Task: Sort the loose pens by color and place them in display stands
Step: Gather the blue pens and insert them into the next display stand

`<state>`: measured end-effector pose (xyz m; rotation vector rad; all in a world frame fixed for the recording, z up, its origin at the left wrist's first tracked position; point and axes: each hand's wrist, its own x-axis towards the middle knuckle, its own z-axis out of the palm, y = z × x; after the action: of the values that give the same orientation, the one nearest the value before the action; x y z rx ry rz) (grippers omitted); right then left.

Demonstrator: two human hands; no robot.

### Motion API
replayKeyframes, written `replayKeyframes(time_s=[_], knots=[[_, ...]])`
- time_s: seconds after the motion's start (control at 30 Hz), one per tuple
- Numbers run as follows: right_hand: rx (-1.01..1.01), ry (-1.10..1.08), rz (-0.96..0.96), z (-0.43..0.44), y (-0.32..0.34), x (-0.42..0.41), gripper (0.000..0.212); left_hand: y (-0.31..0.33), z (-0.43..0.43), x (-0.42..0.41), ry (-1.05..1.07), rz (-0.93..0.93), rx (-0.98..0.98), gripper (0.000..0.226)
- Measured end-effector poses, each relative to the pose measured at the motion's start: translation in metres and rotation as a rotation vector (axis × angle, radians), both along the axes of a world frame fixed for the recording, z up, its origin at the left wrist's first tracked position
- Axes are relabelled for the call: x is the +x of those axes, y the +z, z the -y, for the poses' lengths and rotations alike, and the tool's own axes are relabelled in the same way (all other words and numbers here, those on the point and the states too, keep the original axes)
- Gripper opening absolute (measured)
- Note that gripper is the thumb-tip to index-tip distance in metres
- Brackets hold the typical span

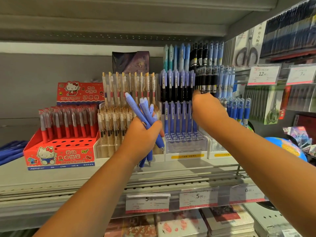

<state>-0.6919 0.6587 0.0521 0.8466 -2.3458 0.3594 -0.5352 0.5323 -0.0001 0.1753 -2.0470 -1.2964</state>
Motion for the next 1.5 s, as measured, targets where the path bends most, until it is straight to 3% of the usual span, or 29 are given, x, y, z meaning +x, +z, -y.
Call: replayKeyframes(time_s=[0.07,0.13,0.23,0.37,0.43,0.53,0.6,0.67,0.77,0.9,1.1,1.27,1.33,1.5], knots=[[0.051,-0.018,0.012,-0.001,0.003,0.004,0.023,-0.001,0.001,0.0,-0.003,-0.01,0.012,0.03],[0.079,-0.033,0.037,-0.003,0.005,0.007,0.024,-0.002,0.002,-0.003,-0.01,-0.031,0.034,0.019],[0.1,-0.023,0.039,-0.005,0.006,0.009,0.041,-0.004,0.005,-0.006,-0.019,-0.055,0.031,0.043],[0.05,-0.021,0.009,-0.005,0.006,0.014,0.031,-0.004,0.006,-0.009,-0.018,-0.085,0.02,0.057],[-0.091,0.138,0.02,-0.003,0.005,0.021,0.007,-0.005,0.006,-0.01,-0.039,-0.112,0.017,0.062],[-0.29,0.548,0.205,0.002,0.007,0.046,0.014,-0.005,0.004,-0.01,-0.068,-0.146,-0.01,0.068],[-0.341,0.77,0.329,0.005,0.009,0.063,0.007,-0.003,0.004,-0.009,-0.077,-0.143,-0.013,0.056],[-0.351,0.875,0.417,0.006,0.008,0.072,0.003,-0.001,0.005,-0.009,-0.073,-0.125,0.006,0.029],[-0.333,0.888,0.435,0.006,0.005,0.076,0.009,0.0,0.008,-0.009,-0.072,-0.137,0.027,0.012],[-0.37,0.896,0.467,0.005,-0.001,0.078,0.018,-0.001,0.009,-0.011,-0.111,-0.11,0.001,0.026],[-0.389,0.89,0.544,0.007,-0.002,0.079,0.007,-0.003,0.01,-0.013,-0.149,-0.078,-0.012,0.04],[-0.614,0.922,0.688,0.006,0.0,0.067,0.004,-0.002,0.007,-0.011,-0.08,-0.1,0.026,0.091],[-0.73,0.905,0.715,0.006,0.002,0.059,0.008,-0.003,0.007,-0.011,-0.064,-0.115,0.055,0.099],[-0.708,0.718,0.481,0.009,-0.002,0.04,0.038,-0.002,0.007,-0.012,-0.057,-0.159,0.075,0.091]])
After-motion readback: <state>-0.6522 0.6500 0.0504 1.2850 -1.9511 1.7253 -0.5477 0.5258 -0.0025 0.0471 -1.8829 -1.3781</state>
